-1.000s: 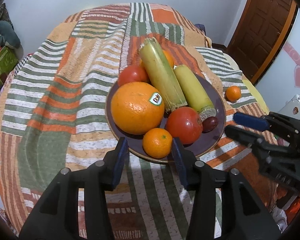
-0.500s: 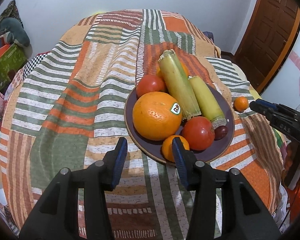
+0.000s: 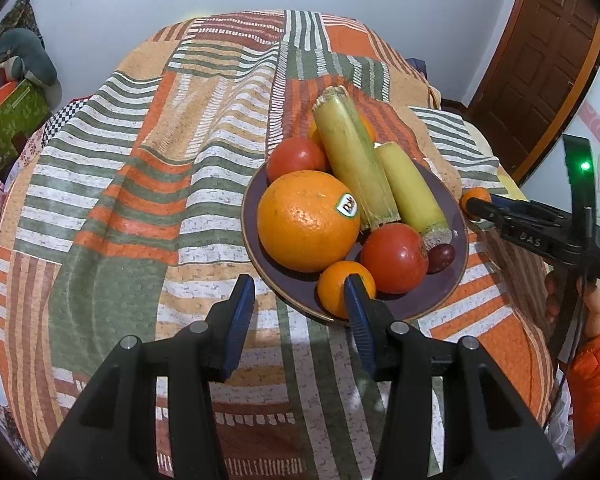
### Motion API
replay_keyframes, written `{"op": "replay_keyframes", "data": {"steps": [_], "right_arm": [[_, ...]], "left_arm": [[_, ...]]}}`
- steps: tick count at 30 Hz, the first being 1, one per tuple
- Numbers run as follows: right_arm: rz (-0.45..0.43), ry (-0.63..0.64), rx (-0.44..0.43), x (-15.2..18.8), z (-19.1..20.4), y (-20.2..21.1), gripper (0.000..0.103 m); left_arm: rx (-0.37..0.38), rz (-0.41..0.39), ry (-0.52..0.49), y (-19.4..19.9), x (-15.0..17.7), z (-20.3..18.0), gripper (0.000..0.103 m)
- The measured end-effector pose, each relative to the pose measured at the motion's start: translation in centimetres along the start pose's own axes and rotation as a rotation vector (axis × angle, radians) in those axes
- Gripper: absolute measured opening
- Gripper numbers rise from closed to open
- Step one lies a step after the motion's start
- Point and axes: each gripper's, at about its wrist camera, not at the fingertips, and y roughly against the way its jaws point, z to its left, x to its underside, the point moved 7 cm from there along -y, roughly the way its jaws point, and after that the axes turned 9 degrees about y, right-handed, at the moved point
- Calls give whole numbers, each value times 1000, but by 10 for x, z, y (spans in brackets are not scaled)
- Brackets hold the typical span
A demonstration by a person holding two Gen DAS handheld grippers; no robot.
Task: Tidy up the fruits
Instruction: 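Grasp the mandarin lying on the bedspread with the right tool, then carry the mandarin toward the plate with the right tool while the left tool grasps a dark red date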
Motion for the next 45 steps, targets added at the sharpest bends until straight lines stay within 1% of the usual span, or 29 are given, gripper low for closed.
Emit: {"op": "replay_keyframes", "data": {"steps": [3, 5, 10, 14, 17, 21, 25, 28, 30, 32, 34, 36, 45], "right_arm": [[-3, 6, 6, 0, 2, 1, 36], [-17, 1, -6, 0, 3, 7, 36], [-63, 4, -23, 2, 10, 36, 36], [-91, 14, -44, 6, 18, 58, 36], [-104, 24, -60, 9, 24, 69, 36], [-117, 30, -81, 15, 32, 81, 36], [-108, 41, -94, 23, 40, 81, 36], [-90, 43, -121, 27, 47, 76, 36], [-86, 45, -132, 27, 50, 73, 36], [-85, 46, -142, 29, 55, 73, 36], [-80, 53, -155, 30, 59, 73, 36], [-80, 57, -158, 29, 61, 72, 36], [-78, 62, -158, 29, 65, 71, 36]], "left_arm": [[4, -4, -10, 5, 3, -4, 46], [11, -4, -15, 9, 6, -6, 46], [25, 5, -35, 16, 17, -16, 46], [48, 29, -40, 17, 29, -27, 46], [62, 61, -42, 11, 39, -35, 46], [41, 98, -72, -2, 49, -43, 46], [37, 118, -77, -13, 54, -46, 46], [40, 127, -74, -18, 56, -47, 46], [38, 116, -84, -18, 54, -49, 43], [39, 112, -89, -20, 54, -50, 32], [40, 109, -85, -20, 52, -50, 27], [49, 109, -82, -21, 51, -50, 24], [58, 83, -91, -8, 49, -50, 23]]}}
